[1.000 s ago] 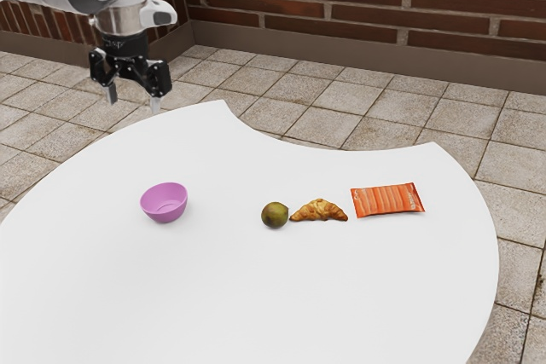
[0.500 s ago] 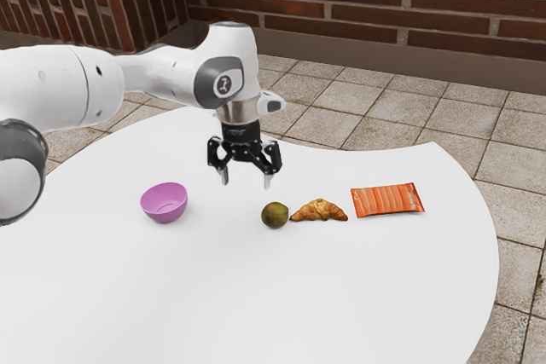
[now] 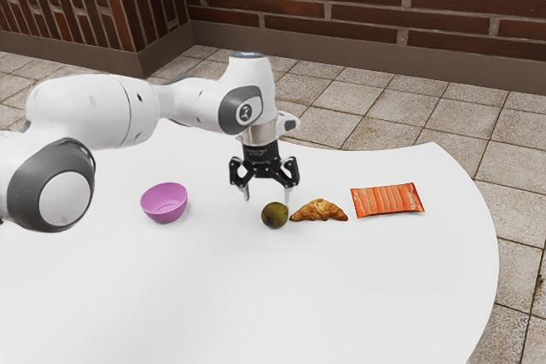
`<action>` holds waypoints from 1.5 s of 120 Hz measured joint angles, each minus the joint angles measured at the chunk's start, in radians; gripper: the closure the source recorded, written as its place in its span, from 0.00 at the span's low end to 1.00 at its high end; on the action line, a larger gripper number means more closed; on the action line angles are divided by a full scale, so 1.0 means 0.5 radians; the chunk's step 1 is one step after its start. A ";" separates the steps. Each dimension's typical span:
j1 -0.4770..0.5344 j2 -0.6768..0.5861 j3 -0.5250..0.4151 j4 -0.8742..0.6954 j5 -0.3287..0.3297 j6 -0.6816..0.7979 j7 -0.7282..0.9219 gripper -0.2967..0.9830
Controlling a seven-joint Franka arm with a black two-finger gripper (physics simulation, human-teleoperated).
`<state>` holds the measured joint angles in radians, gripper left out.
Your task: Place the pear in the bowl.
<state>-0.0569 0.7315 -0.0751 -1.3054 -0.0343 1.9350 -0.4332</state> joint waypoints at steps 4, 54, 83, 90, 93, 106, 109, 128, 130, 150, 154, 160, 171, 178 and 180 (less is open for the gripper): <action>0.006 0.032 -0.001 0.042 0.001 0.008 0.003 0.23; 0.030 0.155 -0.070 0.086 0.072 0.064 0.029 0.23; 0.031 0.197 -0.085 0.085 0.074 0.094 0.037 0.23; 0.033 0.206 -0.086 0.083 0.075 0.100 0.038 0.23; 0.033 0.211 -0.086 0.083 0.075 0.102 0.039 0.23; 0.035 0.219 -0.086 0.082 0.075 0.108 0.041 0.23; 0.040 0.219 -0.086 0.083 0.075 0.110 0.042 0.23; 0.057 0.218 -0.087 0.077 0.039 0.114 0.046 0.26; 0.058 0.218 -0.086 0.077 0.035 0.114 0.046 0.27; 0.056 0.215 -0.086 0.078 0.019 0.116 0.049 0.36; 0.057 0.214 -0.086 0.078 0.019 0.117 0.049 0.39; 0.058 0.214 -0.086 0.079 0.018 0.117 0.050 0.41; 0.057 0.214 -0.086 0.078 0.018 0.117 0.051 0.45; 0.057 0.214 -0.086 0.077 0.019 0.118 0.051 0.46; 0.057 0.214 -0.086 0.077 0.019 0.118 0.051 0.46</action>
<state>-0.0284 0.8384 -0.1181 -1.2670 -0.0248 1.9939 -0.4079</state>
